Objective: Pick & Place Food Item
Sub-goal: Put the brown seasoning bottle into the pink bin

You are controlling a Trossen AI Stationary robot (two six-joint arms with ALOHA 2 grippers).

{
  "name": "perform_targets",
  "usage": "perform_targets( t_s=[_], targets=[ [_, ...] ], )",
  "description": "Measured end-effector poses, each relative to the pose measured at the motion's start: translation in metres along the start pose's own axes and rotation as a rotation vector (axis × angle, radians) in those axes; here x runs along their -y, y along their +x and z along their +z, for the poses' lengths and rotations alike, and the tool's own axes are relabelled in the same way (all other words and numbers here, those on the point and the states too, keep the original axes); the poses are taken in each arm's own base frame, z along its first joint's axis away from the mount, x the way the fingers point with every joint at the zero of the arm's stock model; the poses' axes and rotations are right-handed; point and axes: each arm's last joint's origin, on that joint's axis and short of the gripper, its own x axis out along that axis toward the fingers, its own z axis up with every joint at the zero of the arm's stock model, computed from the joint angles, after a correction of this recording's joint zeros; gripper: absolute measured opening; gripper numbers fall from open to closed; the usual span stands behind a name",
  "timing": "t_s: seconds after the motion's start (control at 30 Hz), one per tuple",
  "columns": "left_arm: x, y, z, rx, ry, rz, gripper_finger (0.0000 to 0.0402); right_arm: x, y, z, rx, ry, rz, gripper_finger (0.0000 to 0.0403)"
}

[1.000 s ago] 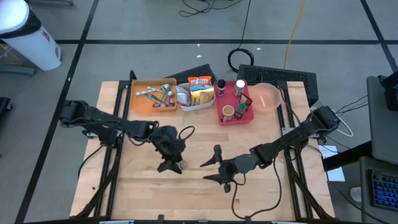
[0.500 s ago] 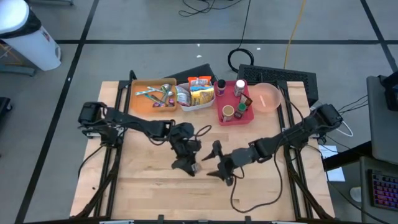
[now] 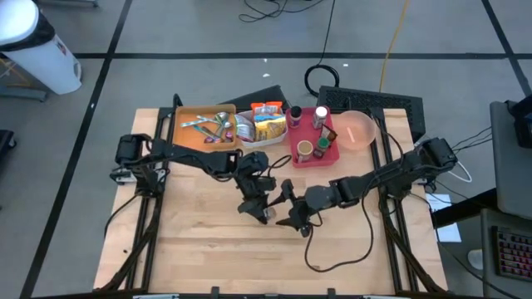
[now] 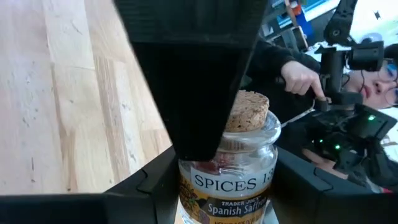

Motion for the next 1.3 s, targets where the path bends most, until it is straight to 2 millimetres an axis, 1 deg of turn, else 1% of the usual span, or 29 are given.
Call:
perform_targets(
  t_s=[0.23,0.53,1.1,1.3],
  targets=[
    [-0.009,-0.002,-0.002,-0.007,-0.047,0.037,0.0199,0.009,0.001,0.0,0.047,-0.02,-0.017,0.0293],
    [-0.015,-0.005,-0.001,0.003,-0.034,0.034,0.0199,0.008,0.001,0.0,0.057,-0.021,0.015,0.0293],
    [-0.013,-0.004,0.003,0.028,0.029,0.016,0.0199,0.009,0.0,0.0,0.062,-0.002,0.011,0.0292],
    [-0.013,-0.004,0.003,0.03,0.033,0.019,0.0199,0.009,0.0,0.0,0.06,0.011,0.01,0.0271]
  ],
)
